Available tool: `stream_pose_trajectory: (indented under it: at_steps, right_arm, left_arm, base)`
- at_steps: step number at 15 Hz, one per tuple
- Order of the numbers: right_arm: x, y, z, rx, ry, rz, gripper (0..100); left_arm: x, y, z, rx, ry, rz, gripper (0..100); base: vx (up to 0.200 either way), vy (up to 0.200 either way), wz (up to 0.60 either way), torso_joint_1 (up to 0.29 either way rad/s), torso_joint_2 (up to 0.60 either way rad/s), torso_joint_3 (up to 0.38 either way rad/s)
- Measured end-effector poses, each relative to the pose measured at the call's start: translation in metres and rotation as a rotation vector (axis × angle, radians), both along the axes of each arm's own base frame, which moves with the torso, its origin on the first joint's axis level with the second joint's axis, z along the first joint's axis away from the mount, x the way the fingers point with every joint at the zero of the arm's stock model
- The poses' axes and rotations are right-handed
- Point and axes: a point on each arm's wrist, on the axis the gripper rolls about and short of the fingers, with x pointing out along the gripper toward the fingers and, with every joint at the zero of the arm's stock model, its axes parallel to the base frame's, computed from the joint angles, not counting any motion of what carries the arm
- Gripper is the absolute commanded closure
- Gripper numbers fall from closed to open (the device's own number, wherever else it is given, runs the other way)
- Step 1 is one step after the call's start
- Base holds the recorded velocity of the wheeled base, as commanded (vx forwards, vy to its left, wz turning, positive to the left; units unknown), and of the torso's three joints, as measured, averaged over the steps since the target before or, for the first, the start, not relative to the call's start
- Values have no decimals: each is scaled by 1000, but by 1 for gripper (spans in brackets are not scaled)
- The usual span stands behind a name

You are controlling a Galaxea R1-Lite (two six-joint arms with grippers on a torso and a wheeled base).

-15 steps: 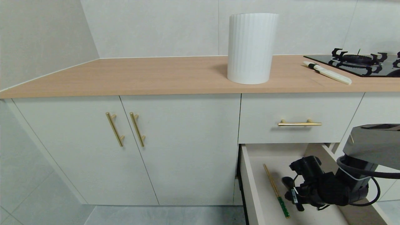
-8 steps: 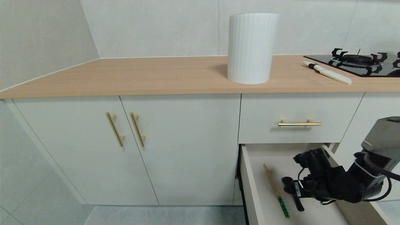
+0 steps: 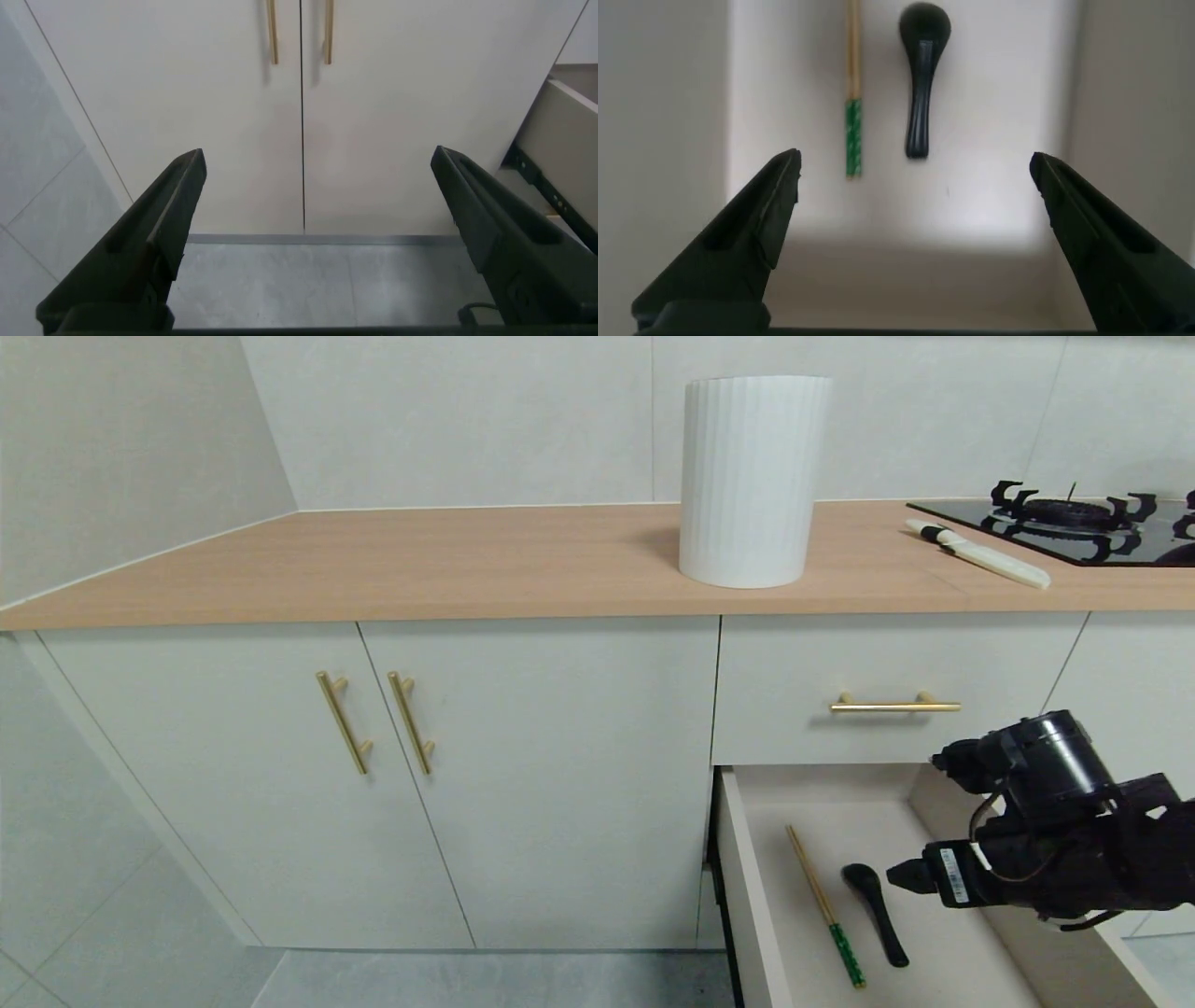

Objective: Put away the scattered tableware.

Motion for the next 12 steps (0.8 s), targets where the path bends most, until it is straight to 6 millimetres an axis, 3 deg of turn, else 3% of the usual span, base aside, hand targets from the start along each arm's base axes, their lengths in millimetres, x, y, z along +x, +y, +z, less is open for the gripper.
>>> stream_pose_trajectory:
  at_steps: [4, 7, 12]
  right_arm:
    - [-25, -1, 40, 3, -85, 57, 0]
    - [-33, -1, 50, 13, -126, 70, 0]
    - [-36, -2, 53, 17, -138, 73, 0]
  left_arm:
    - [0, 0, 0, 5, 0, 0, 0]
    - [0, 0, 0, 2, 0, 0, 0]
    - [0, 0, 0, 1, 0, 0, 0]
  base:
    - [0, 0, 0, 0, 0, 0]
    - [0, 0, 0, 0, 0, 0]
    - [-200, 0, 0, 3, 1, 1]
